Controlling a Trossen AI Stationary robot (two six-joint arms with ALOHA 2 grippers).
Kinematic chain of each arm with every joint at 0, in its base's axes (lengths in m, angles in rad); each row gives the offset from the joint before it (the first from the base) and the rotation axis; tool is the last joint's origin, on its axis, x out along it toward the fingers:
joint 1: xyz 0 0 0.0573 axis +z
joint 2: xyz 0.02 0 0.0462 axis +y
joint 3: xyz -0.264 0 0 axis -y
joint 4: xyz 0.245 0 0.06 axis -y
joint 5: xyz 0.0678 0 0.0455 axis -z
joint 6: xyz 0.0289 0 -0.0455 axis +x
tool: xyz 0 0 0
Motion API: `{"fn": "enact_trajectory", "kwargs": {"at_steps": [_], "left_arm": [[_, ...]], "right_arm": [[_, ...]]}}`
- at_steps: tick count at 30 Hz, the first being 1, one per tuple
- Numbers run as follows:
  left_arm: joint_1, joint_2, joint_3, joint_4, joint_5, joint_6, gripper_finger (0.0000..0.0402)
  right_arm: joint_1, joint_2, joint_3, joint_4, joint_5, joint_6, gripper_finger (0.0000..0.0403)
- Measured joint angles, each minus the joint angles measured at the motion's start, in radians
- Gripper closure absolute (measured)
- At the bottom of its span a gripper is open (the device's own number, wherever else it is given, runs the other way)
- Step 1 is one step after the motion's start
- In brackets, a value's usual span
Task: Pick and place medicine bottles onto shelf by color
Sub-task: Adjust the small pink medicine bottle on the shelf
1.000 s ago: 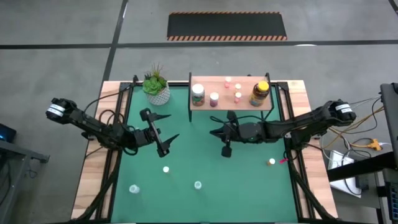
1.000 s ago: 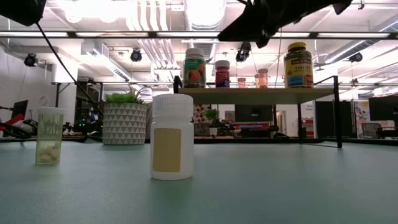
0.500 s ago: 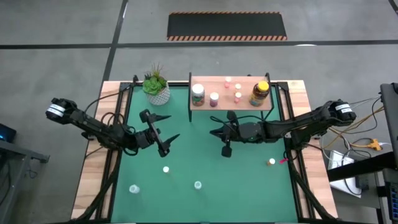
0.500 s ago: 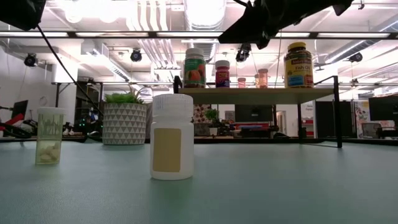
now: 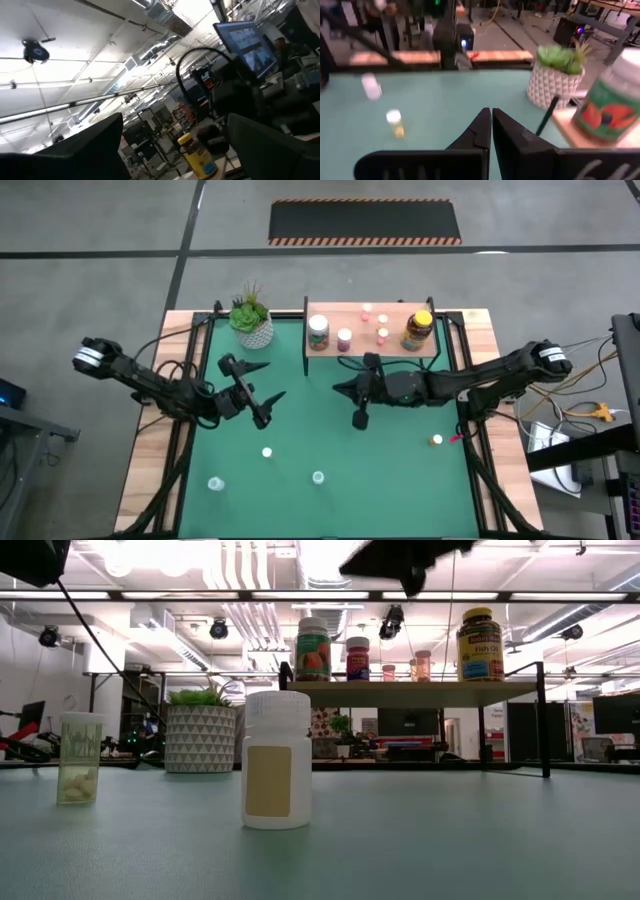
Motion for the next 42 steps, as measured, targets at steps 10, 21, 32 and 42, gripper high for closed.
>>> {"fn": "enact_trajectory", "kwargs": {"at_steps": [10, 21, 32, 42], "left_arm": [[0.000, -0.084, -0.033, -0.001, -0.122, 0.022, 0.0061], [0.000, -0.121, -0.028, 0.000, -0.119, 0.022, 0.0061], [0.000, -0.103, -0.031, -0.003, -0.152, 0.051, 0.0061], [0.000, -0.111, -0.032, -0.001, -0.159, 0.082, 0.0061]], "right_arm": [[-0.124, 0.000, 0.454, -0.540, 0.000, 0.025, 0.0394], [-0.569, 0.088, 0.752, -1.061, -0.112, 0.124, 0.0394], [-0.780, 0.364, 0.910, -1.270, -0.337, 0.001, 0.0394], [-0.776, 0.492, 1.113, -1.464, -0.262, -0.007, 0.0394]]}}
